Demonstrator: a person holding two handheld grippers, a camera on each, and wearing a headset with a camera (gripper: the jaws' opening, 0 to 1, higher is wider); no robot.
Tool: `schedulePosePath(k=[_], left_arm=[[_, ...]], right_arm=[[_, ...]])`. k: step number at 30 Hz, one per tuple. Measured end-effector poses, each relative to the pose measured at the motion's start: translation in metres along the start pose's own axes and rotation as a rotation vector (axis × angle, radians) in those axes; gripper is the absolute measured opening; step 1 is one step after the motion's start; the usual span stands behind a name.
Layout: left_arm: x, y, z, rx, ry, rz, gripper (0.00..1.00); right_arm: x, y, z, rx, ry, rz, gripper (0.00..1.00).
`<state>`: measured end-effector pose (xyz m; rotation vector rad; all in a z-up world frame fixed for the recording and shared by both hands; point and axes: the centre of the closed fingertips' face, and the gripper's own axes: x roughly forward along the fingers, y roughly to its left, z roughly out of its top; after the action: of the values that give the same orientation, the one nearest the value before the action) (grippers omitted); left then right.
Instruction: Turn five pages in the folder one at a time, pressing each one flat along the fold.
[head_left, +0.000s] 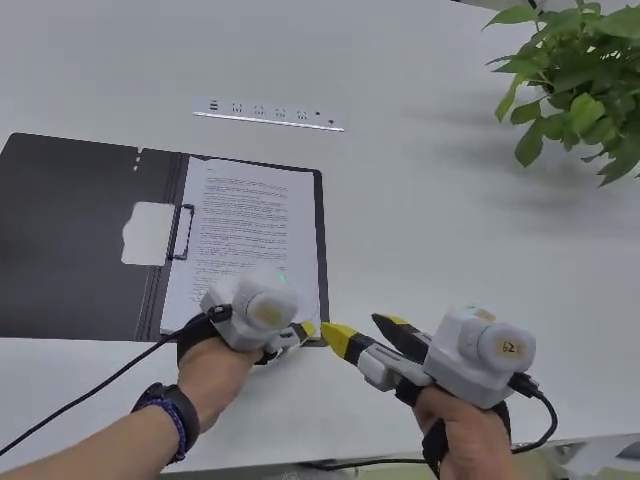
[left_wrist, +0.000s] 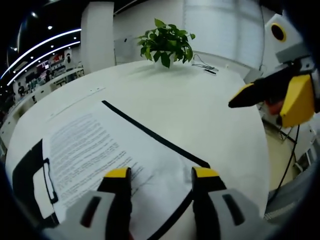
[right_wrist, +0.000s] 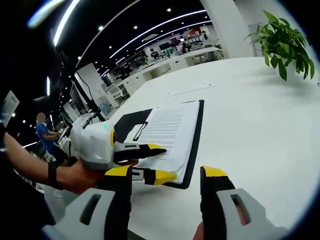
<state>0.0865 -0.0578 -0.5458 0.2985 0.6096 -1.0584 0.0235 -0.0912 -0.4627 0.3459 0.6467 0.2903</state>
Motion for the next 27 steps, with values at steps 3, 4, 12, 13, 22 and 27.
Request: schedulePosePath(k=[3, 4, 12, 13, 22, 27], left_arm=[[0.0, 0.0, -0.001, 0.026, 0.001, -0.008, 0.45], [0.0, 0.0, -0.001, 0.038, 0.003, -0.008, 0.44], [-0.004, -0.008, -0.003, 0.059, -0.003, 0.019, 0.37], [-0.004, -0.009, -0.003, 0.057, -0.002, 0.019, 0.35], [-0.006, -0.022, 0.0, 0.005, -0.011, -0.036, 0.22], [-0.005, -0.036, -0.002, 0.003, -0.011, -0.084, 0.06]], right_arm=[[0.001, 0.001, 0.0, -0.001, 0.002, 0.002, 0.53], [0.001, 0.001, 0.0, -0.001, 0.001, 0.002, 0.53], [0.003, 0.002, 0.001, -0.001, 0.001, 0.006, 0.53], [0.002, 0.002, 0.001, 0.0, 0.001, 0.006, 0.53], [0.003, 0.0, 0.002, 0.009, -0.004, 0.003, 0.53], [0.003, 0.0, 0.001, 0.011, -0.002, 0.003, 0.53]])
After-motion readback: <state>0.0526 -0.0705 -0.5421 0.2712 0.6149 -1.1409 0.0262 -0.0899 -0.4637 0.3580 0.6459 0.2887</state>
